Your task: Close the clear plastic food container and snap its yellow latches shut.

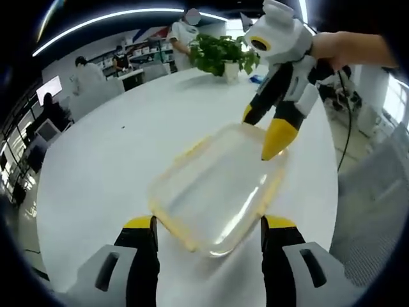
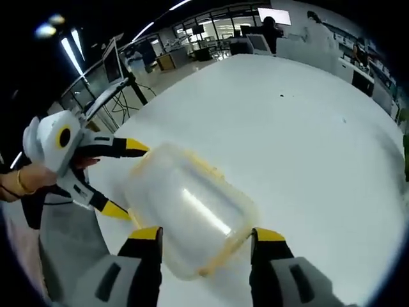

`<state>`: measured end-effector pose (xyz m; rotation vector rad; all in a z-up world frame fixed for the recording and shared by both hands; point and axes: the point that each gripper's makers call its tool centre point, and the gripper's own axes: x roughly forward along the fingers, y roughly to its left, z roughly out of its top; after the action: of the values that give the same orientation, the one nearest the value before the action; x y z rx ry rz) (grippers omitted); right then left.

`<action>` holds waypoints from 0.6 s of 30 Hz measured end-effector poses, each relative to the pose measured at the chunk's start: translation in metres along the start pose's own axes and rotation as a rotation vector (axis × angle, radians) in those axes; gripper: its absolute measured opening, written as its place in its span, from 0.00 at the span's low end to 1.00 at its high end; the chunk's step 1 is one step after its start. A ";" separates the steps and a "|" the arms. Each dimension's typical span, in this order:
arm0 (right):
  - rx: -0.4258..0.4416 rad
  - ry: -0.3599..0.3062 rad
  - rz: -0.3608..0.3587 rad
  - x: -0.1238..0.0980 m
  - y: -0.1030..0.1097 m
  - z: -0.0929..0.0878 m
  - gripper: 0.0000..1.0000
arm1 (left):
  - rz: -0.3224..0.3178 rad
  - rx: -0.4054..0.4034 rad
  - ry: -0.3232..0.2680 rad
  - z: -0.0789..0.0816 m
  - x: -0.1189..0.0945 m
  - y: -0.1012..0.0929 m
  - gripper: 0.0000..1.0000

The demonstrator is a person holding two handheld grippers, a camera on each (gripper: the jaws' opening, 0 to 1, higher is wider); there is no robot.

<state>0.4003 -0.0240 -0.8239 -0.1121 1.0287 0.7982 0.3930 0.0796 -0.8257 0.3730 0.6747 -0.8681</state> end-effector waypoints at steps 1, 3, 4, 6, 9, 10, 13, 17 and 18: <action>-0.003 -0.001 0.004 0.002 -0.001 0.004 0.54 | 0.002 -0.001 0.002 0.000 0.000 0.004 0.63; -0.009 -0.001 0.010 0.006 -0.002 0.010 0.53 | 0.007 -0.005 0.004 0.000 0.001 0.011 0.63; -0.016 0.000 0.015 0.009 -0.003 0.015 0.53 | 0.011 -0.008 0.005 0.000 0.001 0.016 0.63; -0.025 0.003 0.021 0.014 -0.006 0.023 0.53 | 0.018 -0.014 0.006 0.000 0.002 0.025 0.63; -0.039 0.006 0.027 0.020 -0.009 0.035 0.53 | 0.026 -0.024 0.006 0.001 0.003 0.034 0.63; -0.041 0.007 0.029 0.022 -0.010 0.038 0.53 | 0.030 -0.028 0.006 0.001 0.004 0.040 0.63; -0.049 0.011 0.033 0.029 -0.015 0.052 0.53 | 0.037 -0.035 0.005 0.003 0.006 0.053 0.63; -0.057 0.012 0.037 0.037 -0.022 0.067 0.53 | 0.042 -0.043 0.002 0.006 0.011 0.072 0.63; -0.058 0.011 0.038 0.039 -0.023 0.070 0.53 | 0.044 -0.043 0.002 0.007 0.012 0.076 0.63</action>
<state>0.4756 0.0108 -0.8235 -0.1469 1.0204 0.8630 0.4615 0.1143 -0.8259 0.3489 0.6837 -0.8108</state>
